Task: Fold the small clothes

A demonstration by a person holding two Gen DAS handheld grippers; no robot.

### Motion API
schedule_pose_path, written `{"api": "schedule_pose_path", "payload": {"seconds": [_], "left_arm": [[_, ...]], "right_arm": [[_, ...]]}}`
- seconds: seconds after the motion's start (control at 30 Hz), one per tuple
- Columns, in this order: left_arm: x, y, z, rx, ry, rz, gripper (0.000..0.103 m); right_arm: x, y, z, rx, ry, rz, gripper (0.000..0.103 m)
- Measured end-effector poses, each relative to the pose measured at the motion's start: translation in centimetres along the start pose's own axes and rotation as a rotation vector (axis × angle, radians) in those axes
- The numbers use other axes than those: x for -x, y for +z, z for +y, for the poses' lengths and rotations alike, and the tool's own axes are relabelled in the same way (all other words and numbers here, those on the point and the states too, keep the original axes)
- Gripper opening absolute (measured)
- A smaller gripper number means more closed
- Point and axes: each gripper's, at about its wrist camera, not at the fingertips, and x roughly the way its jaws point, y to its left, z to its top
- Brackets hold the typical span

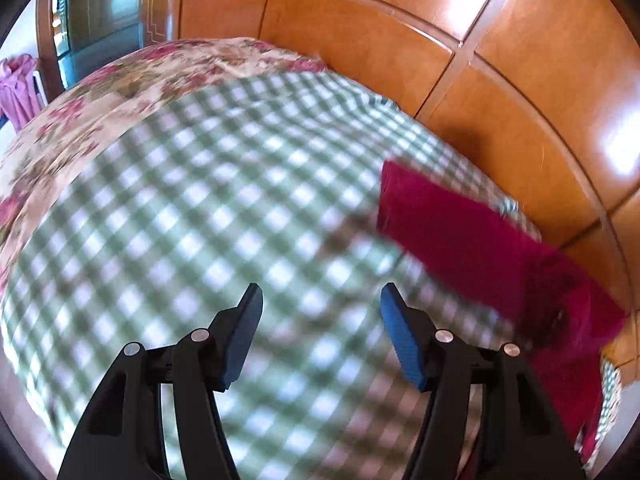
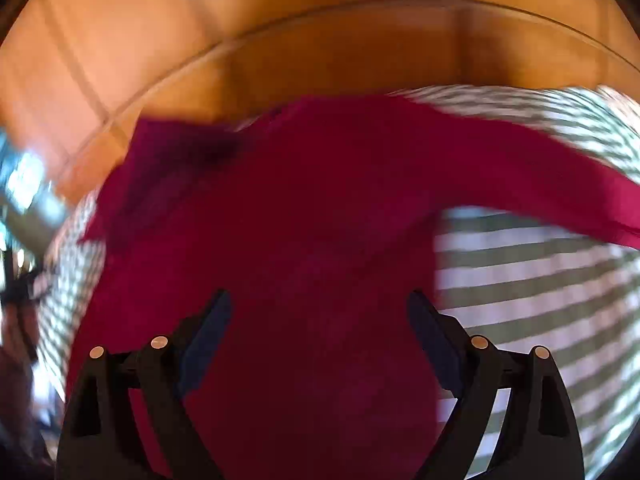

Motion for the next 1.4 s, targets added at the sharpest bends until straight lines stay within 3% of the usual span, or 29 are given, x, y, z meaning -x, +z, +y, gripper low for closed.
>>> {"api": "schedule_pose_path", "payload": {"seconds": [0.07,0.17,0.27,0.4,0.43,0.5,0.6,0.77,0.9,1.03,1.07,1.1,1.13,1.23,1.33,1.4], "left_arm": [[-1.2,1.1,-1.1,-0.018,-0.012,0.009,0.062],[-3.6,2.8,-2.6,-0.052,-0.015,0.022,0.063],[-5.6,3.8,-3.8,-0.062,-0.022,0.041,0.059],[-7.7,4.5,-5.3,-0.096,-0.032,0.064,0.012],[-7.4,4.7,-5.2,-0.094,-0.023,0.043,0.006],[-6.1,5.3,-4.5,-0.065,-0.041,-0.011,0.005],[-3.5,6.4,-2.4,-0.003,-0.006,-0.113,0.004],[0.7,8.4,2.2,0.077,0.14,-0.266,0.004],[1.7,9.0,4.3,0.084,0.256,-0.305,0.004],[1.0,8.8,5.5,0.097,0.319,-0.269,0.007],[0.8,8.4,5.9,0.11,0.302,-0.236,0.014],[0.9,8.0,6.1,0.122,0.288,-0.217,0.033],[1.3,7.2,6.2,0.135,0.256,-0.217,0.039],[2.5,4.0,5.1,0.069,0.164,-0.187,0.039],[3.3,-0.5,3.3,-0.013,-0.037,-0.096,0.041],[4.4,-4.7,1.4,-0.099,-0.223,-0.022,0.043]], "right_arm": [[-1.6,-0.4,2.5,0.031,0.014,0.026,0.088],[-3.3,-0.8,5.2,0.101,-0.04,0.027,0.088],[-4.5,-1.4,5.8,0.128,-0.068,0.033,0.097],[-5.0,-2.4,5.9,0.135,-0.081,0.004,0.1],[-5.1,-2.5,6.1,0.138,-0.091,0.002,0.1],[-5.2,-2.7,6.4,0.141,-0.092,-0.006,0.1],[-5.1,-2.5,6.0,0.146,-0.091,-0.008,0.1],[-5.1,-2.6,6.0,0.151,-0.096,-0.015,0.1],[-5.6,-2.3,6.0,0.158,-0.109,-0.015,0.1],[-5.6,-2.5,6.2,0.161,-0.114,-0.019,0.1],[-5.6,-2.5,6.2,0.162,-0.114,-0.02,0.1],[-5.6,-2.5,6.2,0.162,-0.113,-0.02,0.1],[-5.6,-2.5,6.2,0.162,-0.114,-0.021,0.1],[-5.6,-2.5,6.2,0.162,-0.114,-0.023,0.1],[-5.6,-2.5,6.2,0.162,-0.113,-0.023,0.1],[-5.5,-2.6,6.2,0.159,-0.11,-0.023,0.1]]}}
